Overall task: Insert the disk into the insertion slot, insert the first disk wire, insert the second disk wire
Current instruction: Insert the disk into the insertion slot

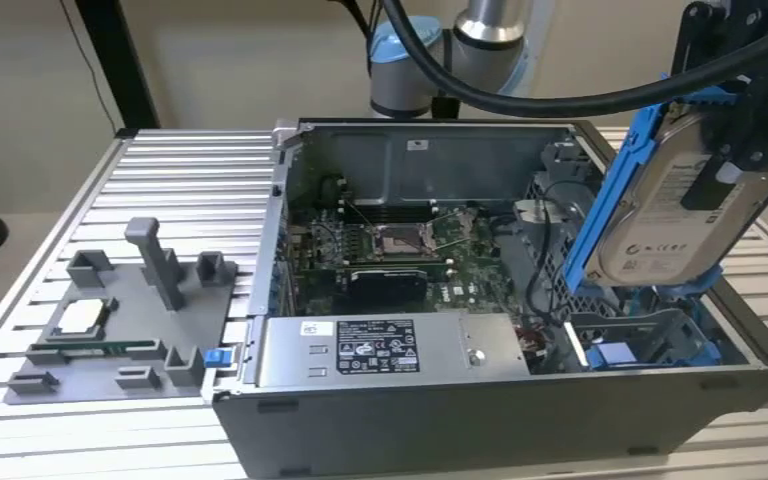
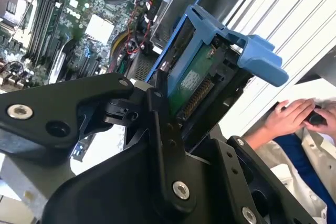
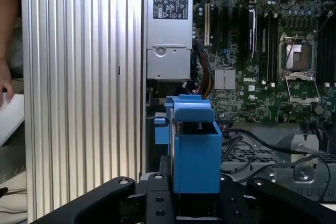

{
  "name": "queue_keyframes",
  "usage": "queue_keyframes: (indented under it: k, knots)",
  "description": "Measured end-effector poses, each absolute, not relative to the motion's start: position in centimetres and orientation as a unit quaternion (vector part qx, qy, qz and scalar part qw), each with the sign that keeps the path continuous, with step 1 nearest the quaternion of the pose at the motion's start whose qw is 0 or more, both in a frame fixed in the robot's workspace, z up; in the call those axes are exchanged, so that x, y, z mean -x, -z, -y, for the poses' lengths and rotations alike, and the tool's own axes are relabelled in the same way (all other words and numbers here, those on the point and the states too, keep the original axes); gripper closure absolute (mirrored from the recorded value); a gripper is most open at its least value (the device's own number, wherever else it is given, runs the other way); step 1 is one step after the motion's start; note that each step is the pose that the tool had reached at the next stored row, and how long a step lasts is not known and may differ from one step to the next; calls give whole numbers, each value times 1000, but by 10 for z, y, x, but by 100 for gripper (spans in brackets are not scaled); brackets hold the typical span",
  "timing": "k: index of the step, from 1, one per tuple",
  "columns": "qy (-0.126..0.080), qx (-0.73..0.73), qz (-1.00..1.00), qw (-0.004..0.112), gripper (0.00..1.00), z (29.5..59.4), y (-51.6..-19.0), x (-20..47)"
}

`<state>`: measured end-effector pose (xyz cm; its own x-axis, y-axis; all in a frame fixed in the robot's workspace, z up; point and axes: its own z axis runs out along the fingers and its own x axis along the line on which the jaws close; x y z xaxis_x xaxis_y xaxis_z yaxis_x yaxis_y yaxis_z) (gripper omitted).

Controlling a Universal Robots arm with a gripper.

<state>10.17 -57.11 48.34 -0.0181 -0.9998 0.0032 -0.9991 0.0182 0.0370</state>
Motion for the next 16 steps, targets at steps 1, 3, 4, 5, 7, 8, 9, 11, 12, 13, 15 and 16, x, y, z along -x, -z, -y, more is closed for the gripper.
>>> queue_keyframes:
  k: [1, 3, 4, 5, 7, 8, 9, 11, 12, 13, 15, 16]
  knots:
    - [12, -701, 713, 14, 100, 571, -483, -102]
    - [12, -701, 713, 14, 100, 571, -481, -102]
    - [11, -701, 713, 13, 100, 571, -481, -102]
    - [11, -701, 713, 13, 100, 571, -480, -102]
    - [11, -701, 713, 13, 100, 571, -479, -102]
    - [11, -701, 713, 13, 100, 571, -478, -102]
    - [10, -701, 713, 12, 100, 571, -477, -102]
    - [9, -701, 713, 11, 100, 571, -475, -102]
    - [8, -701, 713, 10, 100, 571, -475, -102]
    - [7, -701, 713, 8, 100, 571, -474, -102]
    - [6, -701, 713, 6, 100, 571, -473, -102]
    - [6, -701, 713, 5, 100, 571, -472, -102]
